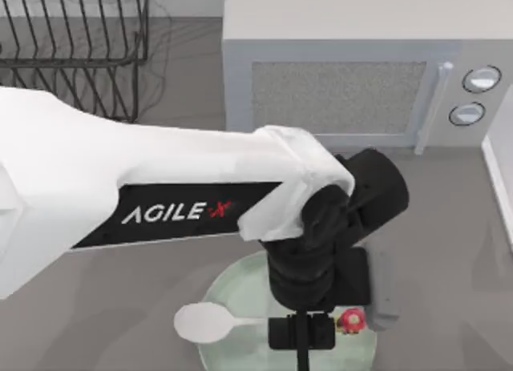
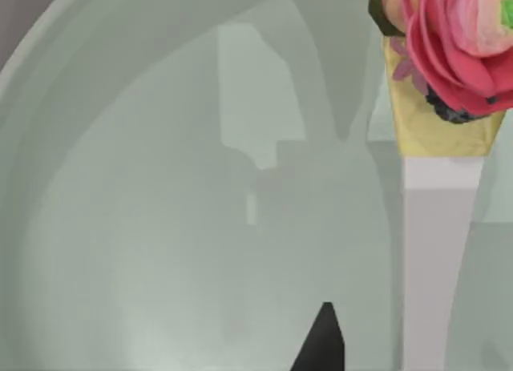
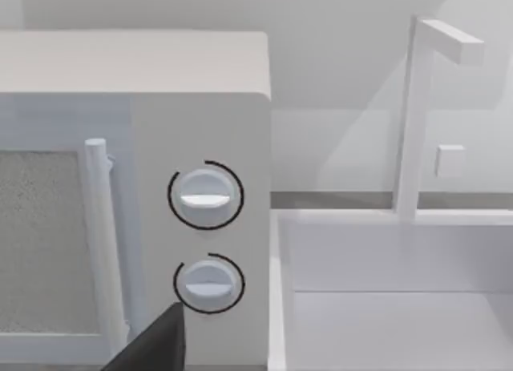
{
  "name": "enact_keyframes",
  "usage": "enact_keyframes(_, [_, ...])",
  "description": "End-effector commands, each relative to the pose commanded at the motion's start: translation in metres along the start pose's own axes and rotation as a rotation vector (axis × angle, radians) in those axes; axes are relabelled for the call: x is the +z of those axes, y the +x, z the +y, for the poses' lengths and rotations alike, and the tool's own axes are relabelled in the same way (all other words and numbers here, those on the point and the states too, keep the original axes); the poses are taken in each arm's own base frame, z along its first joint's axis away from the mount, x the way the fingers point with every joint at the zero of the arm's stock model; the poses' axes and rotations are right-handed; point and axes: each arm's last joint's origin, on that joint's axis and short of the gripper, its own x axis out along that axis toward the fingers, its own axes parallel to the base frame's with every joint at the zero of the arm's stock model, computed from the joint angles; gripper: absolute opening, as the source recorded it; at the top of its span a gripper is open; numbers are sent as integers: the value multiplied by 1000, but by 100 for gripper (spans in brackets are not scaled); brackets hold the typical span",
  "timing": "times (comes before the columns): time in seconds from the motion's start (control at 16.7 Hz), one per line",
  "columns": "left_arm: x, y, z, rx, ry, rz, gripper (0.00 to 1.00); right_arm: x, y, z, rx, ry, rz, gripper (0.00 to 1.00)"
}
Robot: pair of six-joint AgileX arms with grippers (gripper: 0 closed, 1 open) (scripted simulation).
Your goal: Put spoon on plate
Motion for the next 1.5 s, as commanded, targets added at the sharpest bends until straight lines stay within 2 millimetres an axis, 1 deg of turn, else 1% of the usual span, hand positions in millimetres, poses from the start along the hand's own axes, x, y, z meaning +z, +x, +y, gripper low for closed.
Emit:
enact_keyframes(0.12, [-2, 7, -1, -9, 0, 18, 0, 0, 0, 0, 0, 0, 0, 100])
enact_keyframes(0.36, [-2, 7, -1, -9, 0, 18, 0, 0, 0, 0, 0, 0, 0, 100])
enact_keyframes(1.14, [-2, 7, -1, -9, 0, 18, 98, 0, 0, 0, 0, 0, 0, 100])
enact_keyframes(1.2, [-2, 7, -1, -9, 0, 18, 100, 0, 0, 0, 0, 0, 0, 100])
enact_keyframes(1.5, [-2, 7, -1, -9, 0, 18, 100, 0, 0, 0, 0, 0, 0, 100])
